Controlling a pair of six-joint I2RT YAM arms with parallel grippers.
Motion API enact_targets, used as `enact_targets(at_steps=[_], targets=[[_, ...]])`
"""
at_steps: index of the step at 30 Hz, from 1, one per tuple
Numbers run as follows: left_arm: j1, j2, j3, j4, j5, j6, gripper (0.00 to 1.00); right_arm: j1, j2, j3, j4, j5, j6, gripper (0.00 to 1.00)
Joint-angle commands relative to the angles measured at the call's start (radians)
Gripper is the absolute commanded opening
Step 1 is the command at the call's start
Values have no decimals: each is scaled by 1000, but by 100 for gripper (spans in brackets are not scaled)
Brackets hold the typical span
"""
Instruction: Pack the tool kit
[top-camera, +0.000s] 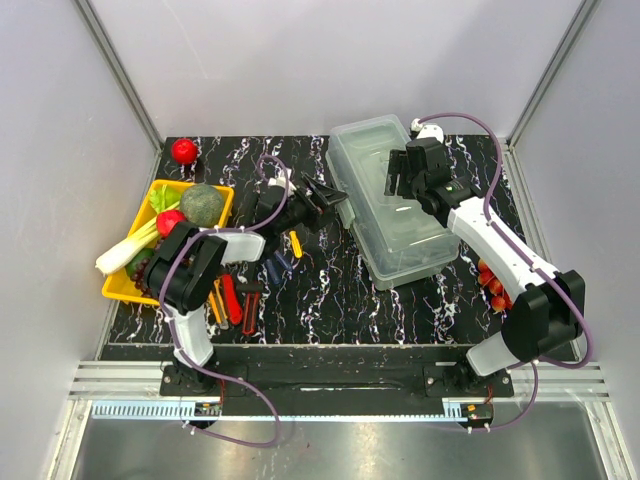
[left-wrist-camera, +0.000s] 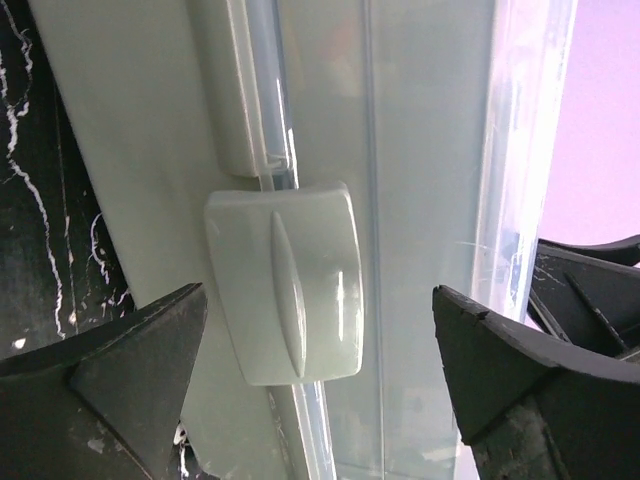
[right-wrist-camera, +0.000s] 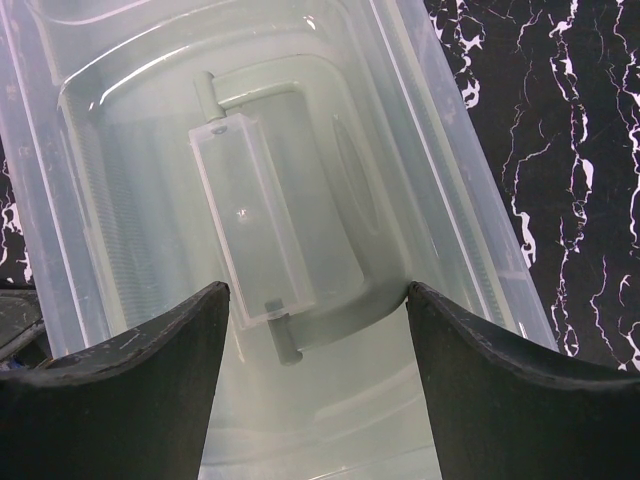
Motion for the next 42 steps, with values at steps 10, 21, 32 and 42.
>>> enact_targets(at_steps=[10,21,32,42], targets=[[6,-123,-18,-195,-124,139,99,5,83,-67,-178,-63,61,78],[6,-117,-12,-110,-97,149,99,4,60,-61,-184,-67,64,78],[6,-163,10,-321,-210,215,98,5,29,-18,-221,-47,64,79],[14,-206,62,-474,-229,339,96,5,-17,81,-259,-38,44,79]])
